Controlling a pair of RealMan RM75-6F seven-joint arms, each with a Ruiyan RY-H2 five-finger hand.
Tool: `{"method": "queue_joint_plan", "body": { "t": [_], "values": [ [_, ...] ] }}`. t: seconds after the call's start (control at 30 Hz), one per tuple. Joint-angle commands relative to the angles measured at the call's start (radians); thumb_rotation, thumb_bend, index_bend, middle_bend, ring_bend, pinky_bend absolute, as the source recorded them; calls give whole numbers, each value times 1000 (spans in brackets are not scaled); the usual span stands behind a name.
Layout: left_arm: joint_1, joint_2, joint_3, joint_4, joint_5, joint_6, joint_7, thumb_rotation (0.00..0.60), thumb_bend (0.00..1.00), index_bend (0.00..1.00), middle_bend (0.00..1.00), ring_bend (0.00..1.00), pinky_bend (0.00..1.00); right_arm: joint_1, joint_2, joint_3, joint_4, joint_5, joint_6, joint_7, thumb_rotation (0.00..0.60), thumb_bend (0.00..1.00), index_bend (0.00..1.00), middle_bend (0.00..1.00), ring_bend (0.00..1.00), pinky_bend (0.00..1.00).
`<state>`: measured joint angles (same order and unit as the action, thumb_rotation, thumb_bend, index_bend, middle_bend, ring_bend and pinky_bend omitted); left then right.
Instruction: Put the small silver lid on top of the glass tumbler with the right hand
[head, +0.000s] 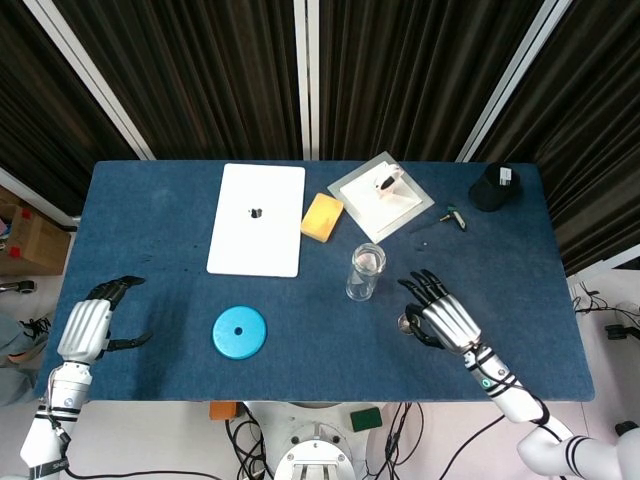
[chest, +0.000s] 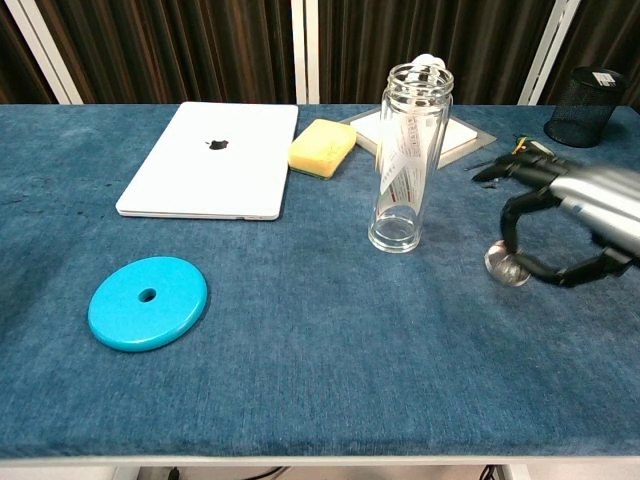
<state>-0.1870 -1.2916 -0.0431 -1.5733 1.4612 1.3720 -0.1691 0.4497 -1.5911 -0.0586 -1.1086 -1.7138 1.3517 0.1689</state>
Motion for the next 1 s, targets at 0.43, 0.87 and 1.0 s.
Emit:
{"method": "queue_joint_plan", "body": {
  "t": [0.43, 0.87, 1.0],
  "values": [
    [-4, -5, 1, 6, 3, -10, -10, 600, 34, 216, 216, 195, 206, 70, 347, 170, -359, 43, 40, 60, 600, 436, 645, 99, 0, 0],
    [-17, -1, -1, 25, -24, -55, -35, 600, 35, 216, 216, 195, 206, 293, 548, 278, -623, 182, -350, 24, 600, 435, 662, 101, 0, 0],
    [-17, -5, -2, 38, -34, -66, -48, 600, 35, 216, 216, 195, 206, 344, 545, 298, -636, 247, -436, -40, 600, 435, 663, 101, 0, 0]
  ]
}}
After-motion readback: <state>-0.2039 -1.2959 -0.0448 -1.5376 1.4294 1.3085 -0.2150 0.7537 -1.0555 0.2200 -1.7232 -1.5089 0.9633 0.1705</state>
